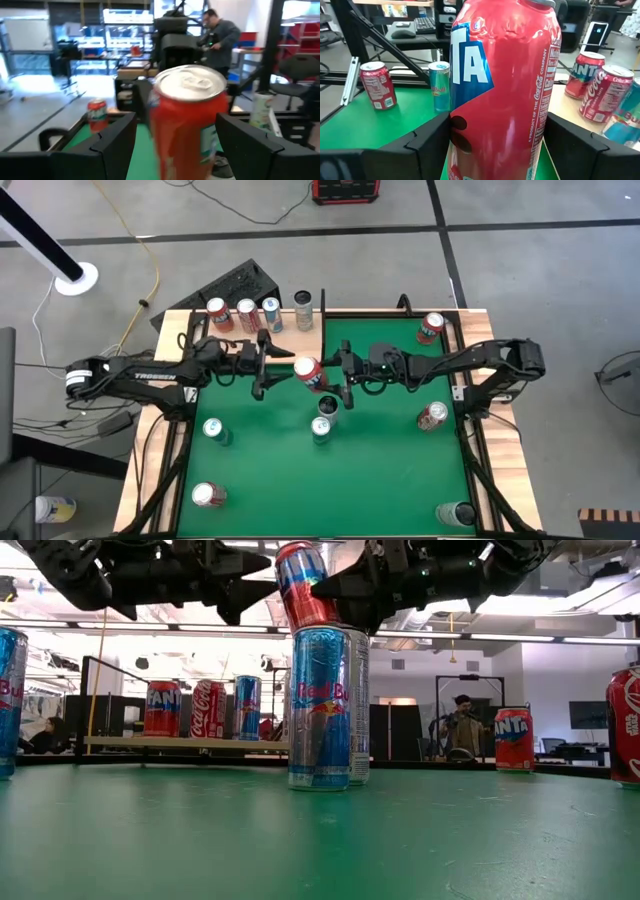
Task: Place canned beverage on shelf
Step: Put the bottom red soda can on the shelf aligned with the other red soda can
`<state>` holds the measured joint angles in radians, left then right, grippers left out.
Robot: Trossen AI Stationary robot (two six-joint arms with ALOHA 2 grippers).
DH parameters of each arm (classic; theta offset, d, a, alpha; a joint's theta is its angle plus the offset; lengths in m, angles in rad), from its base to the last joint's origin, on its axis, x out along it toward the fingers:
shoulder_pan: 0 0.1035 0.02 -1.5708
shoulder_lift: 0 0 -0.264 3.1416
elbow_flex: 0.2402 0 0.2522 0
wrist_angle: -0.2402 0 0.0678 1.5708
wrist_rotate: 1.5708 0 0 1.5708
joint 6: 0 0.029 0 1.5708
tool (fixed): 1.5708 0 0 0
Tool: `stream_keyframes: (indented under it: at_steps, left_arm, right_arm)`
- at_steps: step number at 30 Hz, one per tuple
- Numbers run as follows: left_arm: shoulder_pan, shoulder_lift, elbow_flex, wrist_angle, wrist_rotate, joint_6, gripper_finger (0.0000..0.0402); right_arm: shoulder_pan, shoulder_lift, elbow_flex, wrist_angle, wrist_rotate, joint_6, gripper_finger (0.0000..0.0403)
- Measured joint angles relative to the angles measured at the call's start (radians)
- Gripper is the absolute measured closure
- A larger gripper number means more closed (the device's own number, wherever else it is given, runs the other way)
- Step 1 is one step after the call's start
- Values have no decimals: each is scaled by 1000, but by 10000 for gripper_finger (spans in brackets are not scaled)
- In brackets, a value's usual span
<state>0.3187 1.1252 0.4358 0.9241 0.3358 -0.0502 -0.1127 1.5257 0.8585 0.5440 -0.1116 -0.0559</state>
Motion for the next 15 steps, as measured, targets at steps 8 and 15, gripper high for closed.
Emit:
stream_keyframes:
  at_steps: [8,15]
  left_arm:
    - [-1,3,6,30,-8,2,103]
    - [-31,86,88,29,-43,5,84]
  right_arm:
    - [-1,0,0,-15,2,-3,93]
    - [-1,0,0,-12,3,-8,93]
